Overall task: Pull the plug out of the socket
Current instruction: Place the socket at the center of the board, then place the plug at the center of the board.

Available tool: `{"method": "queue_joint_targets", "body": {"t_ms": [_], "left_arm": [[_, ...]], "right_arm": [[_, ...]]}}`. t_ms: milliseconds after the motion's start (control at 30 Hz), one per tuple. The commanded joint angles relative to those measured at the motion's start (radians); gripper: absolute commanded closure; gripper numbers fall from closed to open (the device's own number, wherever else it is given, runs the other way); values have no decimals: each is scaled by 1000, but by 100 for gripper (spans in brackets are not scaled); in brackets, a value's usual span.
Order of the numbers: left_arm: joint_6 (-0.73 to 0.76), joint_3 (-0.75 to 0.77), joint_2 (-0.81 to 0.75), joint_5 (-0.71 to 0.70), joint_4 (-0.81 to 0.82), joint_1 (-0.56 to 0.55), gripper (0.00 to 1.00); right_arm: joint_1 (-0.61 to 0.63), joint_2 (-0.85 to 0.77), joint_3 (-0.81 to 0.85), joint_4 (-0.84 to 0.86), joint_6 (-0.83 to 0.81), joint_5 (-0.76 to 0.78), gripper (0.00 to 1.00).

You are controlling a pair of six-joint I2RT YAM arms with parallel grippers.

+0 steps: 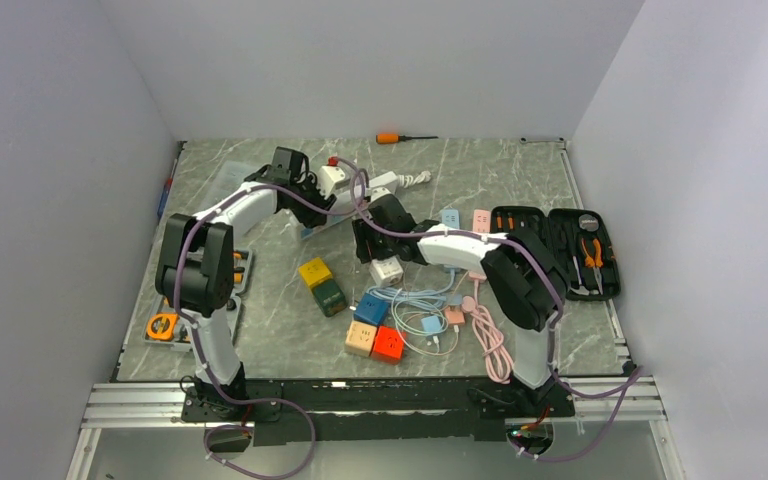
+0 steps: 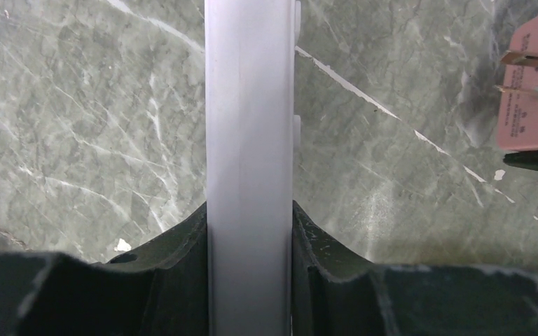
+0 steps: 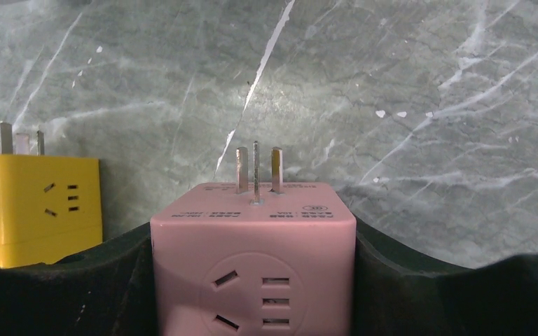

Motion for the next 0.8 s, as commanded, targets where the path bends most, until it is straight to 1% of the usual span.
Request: {"method": "queue_joint_targets", "body": {"t_ms": [0, 67, 100, 233, 367, 400, 433, 467, 500, 533, 600, 667, 700, 767], "left_arm": [[24, -23, -8, 6, 16, -7, 56], [25, -53, -23, 11, 28, -6, 46], [26, -63, -29, 15, 28, -7, 43], [34, -73, -36, 23, 4, -5, 39], [24, -72, -45, 20, -10, -3, 38], [18, -64, -51, 24, -19, 1, 27], [13, -51, -57, 28, -33, 7, 8], [9, -37, -65, 29, -52, 13, 1], [5, -22, -75, 23, -75, 20, 1], [2, -7, -89, 19, -99, 26, 1], [0, 14, -132, 31, -144, 49, 1], [-5, 27, -193, 57, -190, 83, 1], [-5, 37, -222, 75, -224, 102, 1], [7, 76, -281, 134, -340, 139, 1]], "right_arm": [[2, 39, 83, 48, -4, 5, 100], [1, 66, 105, 40, -13, 8, 100], [1, 78, 114, 40, -15, 8, 100], [2, 128, 147, 35, -18, 5, 100], [1, 158, 168, 36, -20, 6, 100], [2, 167, 178, 31, -22, 8, 100], [1, 176, 186, 26, -25, 8, 98], [3, 183, 194, 22, -28, 9, 95], [4, 190, 200, 18, -30, 12, 90], [3, 196, 204, 14, -32, 15, 83], [5, 204, 207, 8, -34, 19, 61], [7, 202, 208, -1, -34, 30, 36], [7, 195, 206, -5, -37, 33, 31], [10, 172, 196, 1, -41, 41, 26]]}}
